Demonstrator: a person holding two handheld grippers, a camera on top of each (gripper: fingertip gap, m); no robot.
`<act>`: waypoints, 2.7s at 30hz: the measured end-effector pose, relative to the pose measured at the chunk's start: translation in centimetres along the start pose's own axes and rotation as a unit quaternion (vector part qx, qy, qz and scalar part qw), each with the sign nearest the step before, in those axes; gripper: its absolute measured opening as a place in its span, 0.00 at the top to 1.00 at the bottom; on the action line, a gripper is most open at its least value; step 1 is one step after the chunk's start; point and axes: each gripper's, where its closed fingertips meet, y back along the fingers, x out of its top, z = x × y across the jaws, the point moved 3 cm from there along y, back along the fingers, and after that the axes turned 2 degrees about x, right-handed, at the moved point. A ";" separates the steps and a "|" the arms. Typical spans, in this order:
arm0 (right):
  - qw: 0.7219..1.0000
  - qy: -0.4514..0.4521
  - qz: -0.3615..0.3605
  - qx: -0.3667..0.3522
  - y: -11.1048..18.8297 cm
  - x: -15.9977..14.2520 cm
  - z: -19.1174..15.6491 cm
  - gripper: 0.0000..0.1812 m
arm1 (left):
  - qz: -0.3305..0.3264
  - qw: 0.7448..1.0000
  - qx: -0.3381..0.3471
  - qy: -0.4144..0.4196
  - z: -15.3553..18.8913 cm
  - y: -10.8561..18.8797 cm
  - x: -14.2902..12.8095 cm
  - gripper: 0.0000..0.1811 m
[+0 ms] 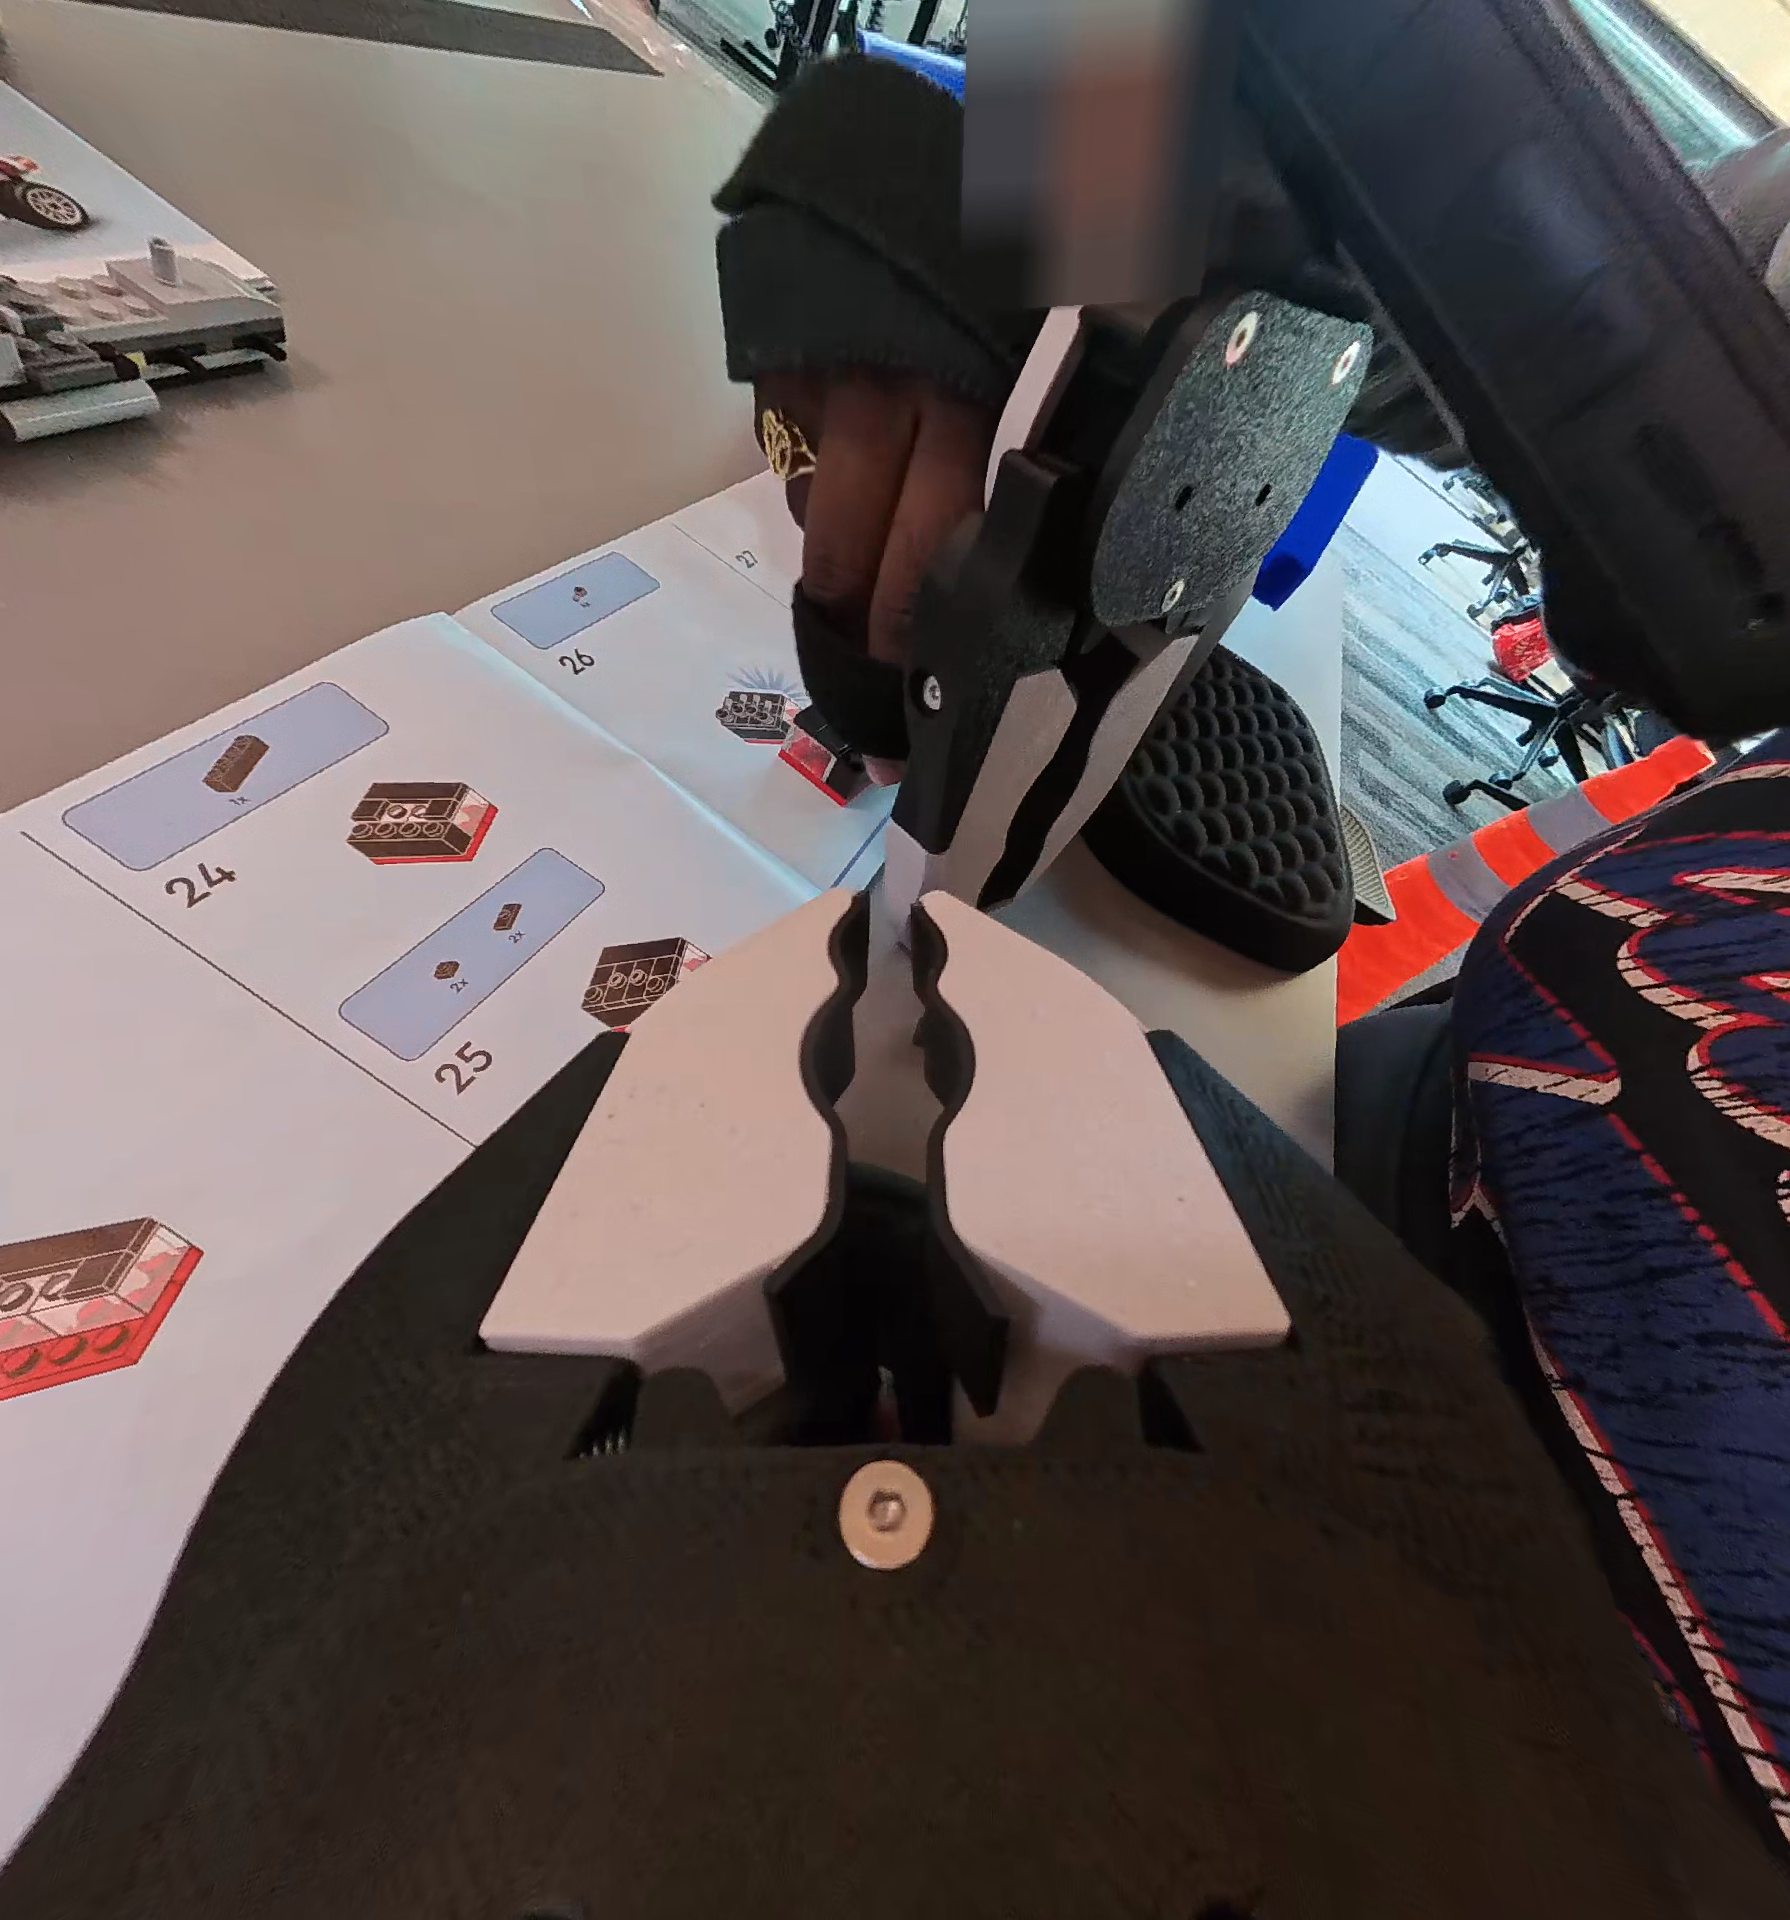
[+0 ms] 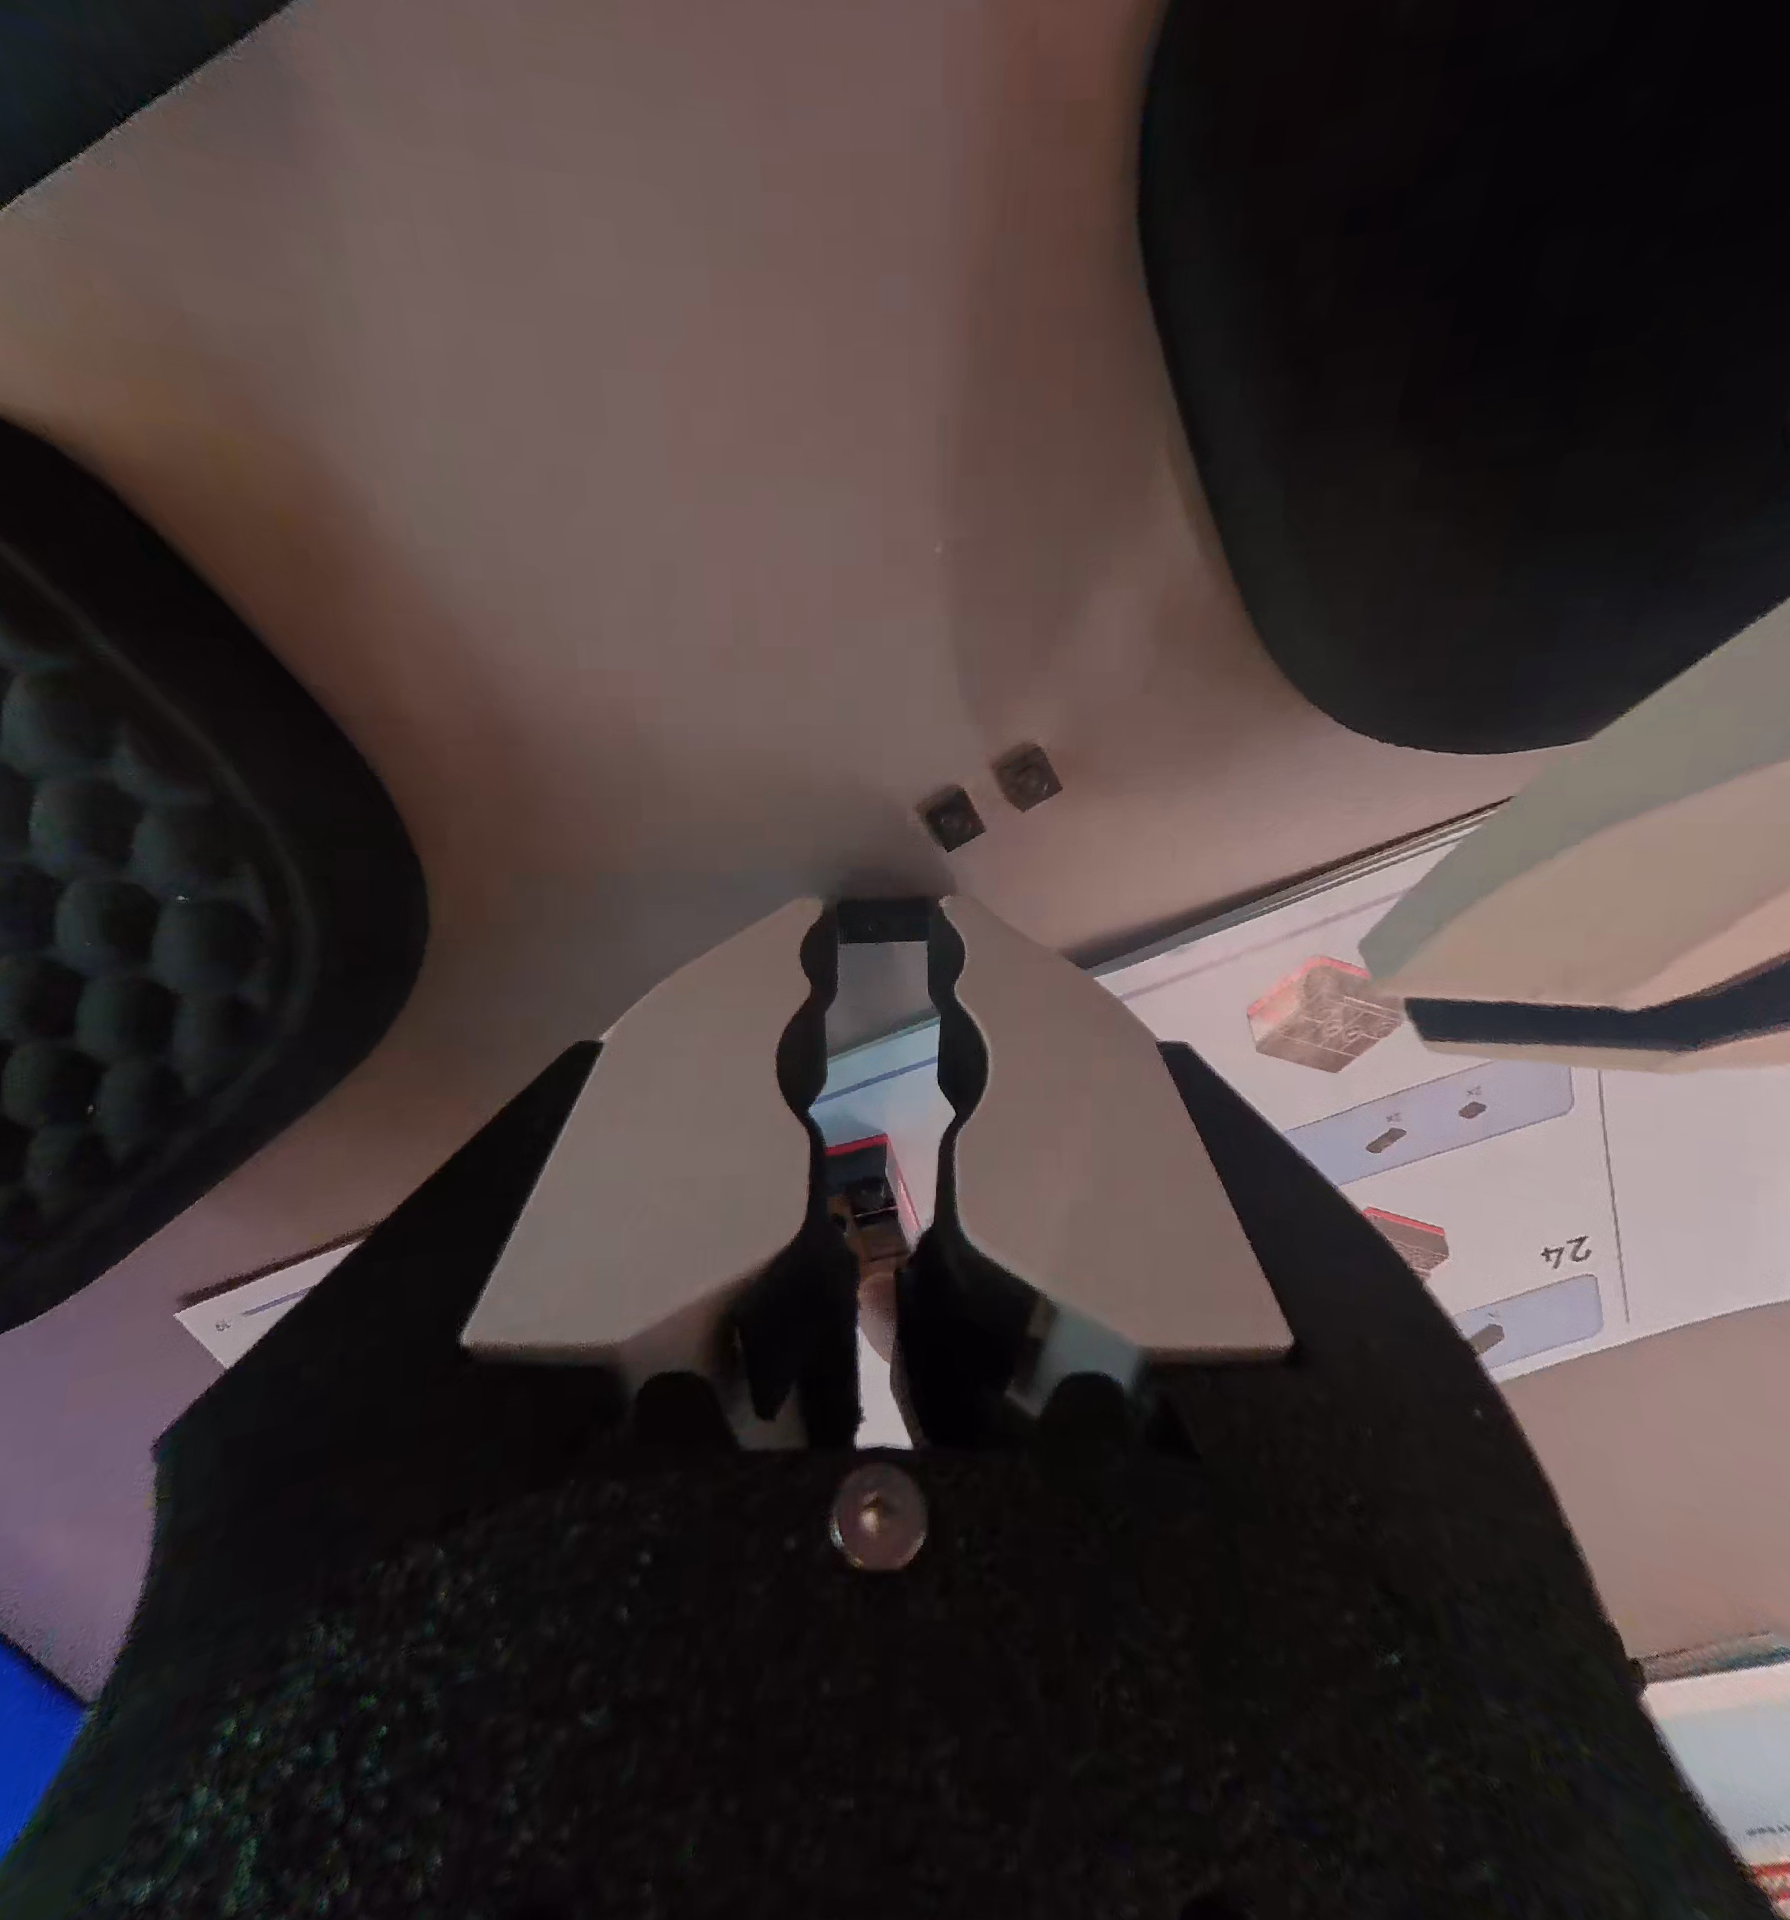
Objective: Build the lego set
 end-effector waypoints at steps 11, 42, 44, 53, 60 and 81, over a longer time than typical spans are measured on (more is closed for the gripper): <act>0.881 -0.442 0.070 -0.153 6.6 -6.1 -2.8 0.91 | -0.025 0.999 0.025 -0.018 -0.1 -0.5 -0.4 0.96; 0.821 -0.539 0.057 -0.182 2.9 -5.1 -2.7 0.91 | -0.066 0.997 0.032 -0.025 -0.1 -1.1 -1.1 0.96; 0.822 -0.537 0.055 -0.182 2.9 -5.1 -2.8 0.91 | -0.067 0.997 0.032 -0.026 -0.1 -1.1 -1.2 0.96; 0.819 -0.543 0.051 -0.179 2.9 -5.1 -2.7 0.91 | -0.066 0.997 0.030 -0.024 -0.1 -1.1 -1.2 0.96; 0.817 -0.545 0.044 -0.183 2.9 -5.3 -2.8 0.89 | -0.066 0.997 0.029 -0.024 -0.1 -1.1 -1.2 0.96; 0.835 -0.522 0.061 -0.164 3.1 -5.1 -2.7 1.00 | -0.065 0.997 0.026 -0.021 -0.1 -1.1 -1.2 0.96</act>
